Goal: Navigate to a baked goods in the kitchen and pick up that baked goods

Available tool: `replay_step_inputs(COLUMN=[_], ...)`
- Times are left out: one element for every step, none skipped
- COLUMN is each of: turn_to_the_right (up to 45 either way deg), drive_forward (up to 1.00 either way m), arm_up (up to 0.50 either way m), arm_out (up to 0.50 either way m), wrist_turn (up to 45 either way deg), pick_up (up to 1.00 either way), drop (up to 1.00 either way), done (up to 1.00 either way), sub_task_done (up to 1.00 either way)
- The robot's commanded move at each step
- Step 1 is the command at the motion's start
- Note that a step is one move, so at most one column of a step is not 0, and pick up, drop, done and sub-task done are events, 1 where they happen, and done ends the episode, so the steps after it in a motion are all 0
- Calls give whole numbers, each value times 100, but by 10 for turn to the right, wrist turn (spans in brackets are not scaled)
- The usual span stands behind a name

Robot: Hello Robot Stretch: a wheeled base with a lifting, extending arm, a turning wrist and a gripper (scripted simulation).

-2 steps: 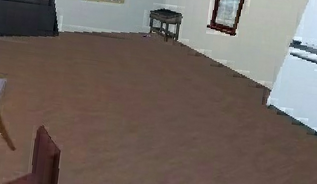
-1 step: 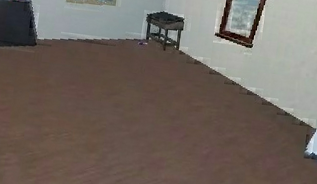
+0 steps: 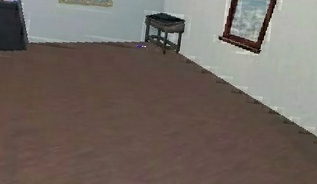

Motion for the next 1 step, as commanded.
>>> replay_step_inputs(turn_to_the_right=[-450], drive_forward=[0], arm_up=[0], arm_out=[0], wrist_turn=[0], pick_up=[0], drop=[0], done=[0], sub_task_done=[0])
